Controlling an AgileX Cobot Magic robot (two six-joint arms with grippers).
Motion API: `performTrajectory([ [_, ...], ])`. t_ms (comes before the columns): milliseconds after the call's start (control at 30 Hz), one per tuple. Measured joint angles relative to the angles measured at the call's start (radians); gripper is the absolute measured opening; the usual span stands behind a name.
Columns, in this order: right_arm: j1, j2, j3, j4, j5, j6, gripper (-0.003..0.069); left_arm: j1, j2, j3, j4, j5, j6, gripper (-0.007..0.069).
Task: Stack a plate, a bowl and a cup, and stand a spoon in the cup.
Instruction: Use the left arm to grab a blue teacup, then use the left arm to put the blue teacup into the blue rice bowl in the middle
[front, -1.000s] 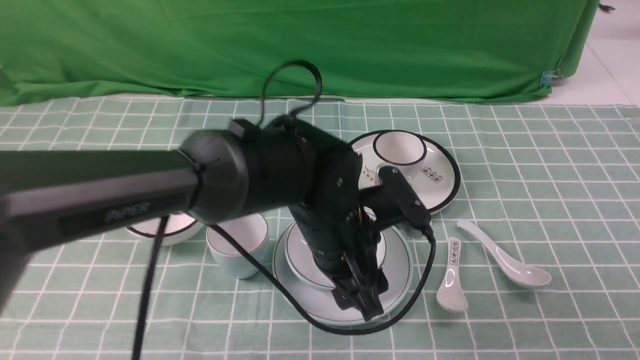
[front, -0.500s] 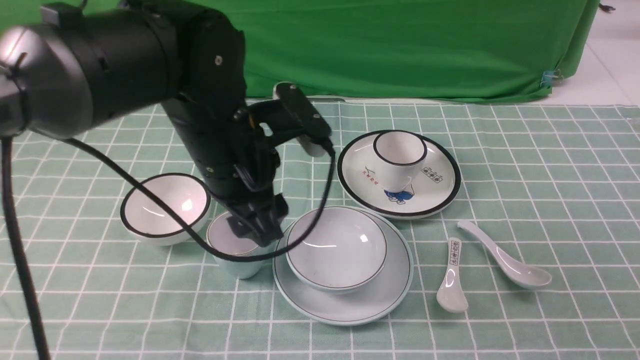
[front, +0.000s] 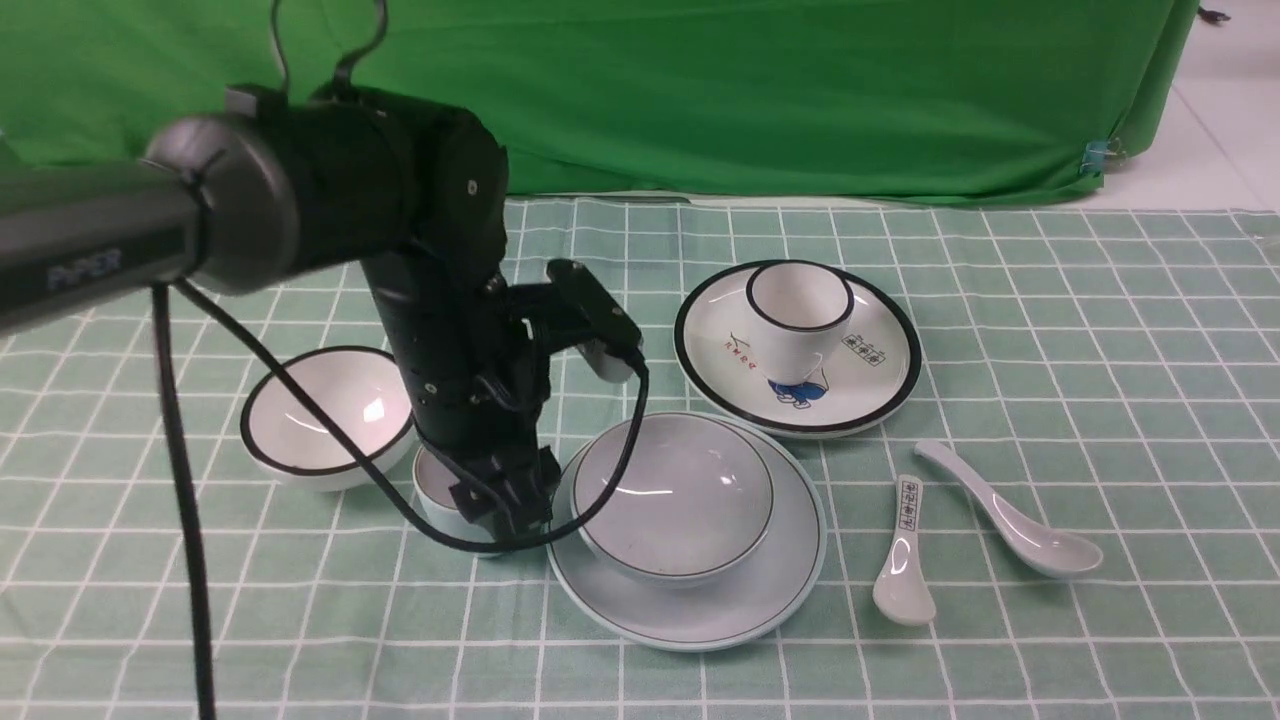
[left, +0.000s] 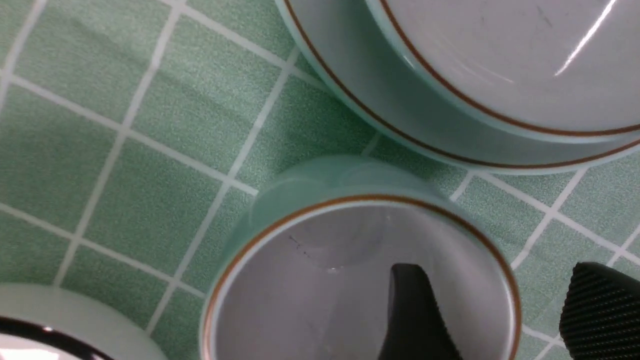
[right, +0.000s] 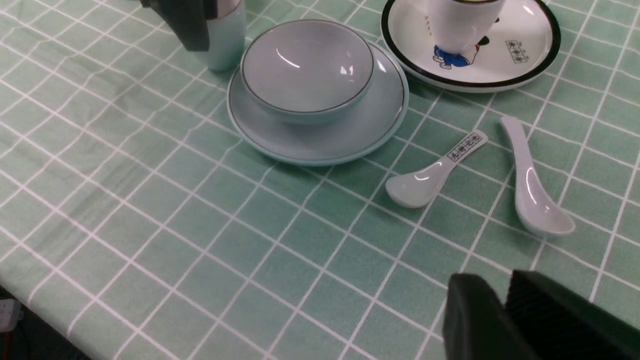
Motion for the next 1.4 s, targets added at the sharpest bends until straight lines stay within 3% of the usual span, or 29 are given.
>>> performTrajectory([
  [100,0.0,0.0,0.0,0.0,0.005,0.0,0.0143,0.0,0.014,0.0,0.0,-0.004,0.0,0.0344],
  [167,0.0,0.0,0.0,0.0,0.006,0.0,0.0143,0.0,0.021,0.0,0.0,-0.003,0.0,0.0281],
  [200,0.0,0.0,0.0,0.0,0.006,0.0,0.0143,0.0,0.024,0.0,0.0,-0.001,-0.007,0.0185],
  [267,0.0,0.0,0.0,0.0,0.008,0.0,0.0143,-0.002,0.025,0.0,0.009,0.003,-0.023,0.0074],
  [333,0.0,0.0,0.0,0.0,0.01,0.0,0.0143,-0.018,0.01,-0.004,0.046,0.011,-0.061,0.0035],
  [500,0.0,0.0,0.0,0.0,0.013,-0.007,0.0143,-0.116,-0.069,-0.07,0.128,0.052,-0.12,0.0028],
  [767,0.0,0.0,0.0,0.0,0.013,-0.021,0.0143,-0.26,-0.049,-0.181,0.069,0.05,-0.111,0.0028],
  [1400,0.0,0.0,0.0,0.0,0.015,-0.017,0.0143,-0.275,0.102,-0.181,0.12,-0.073,-0.071,0.0029],
])
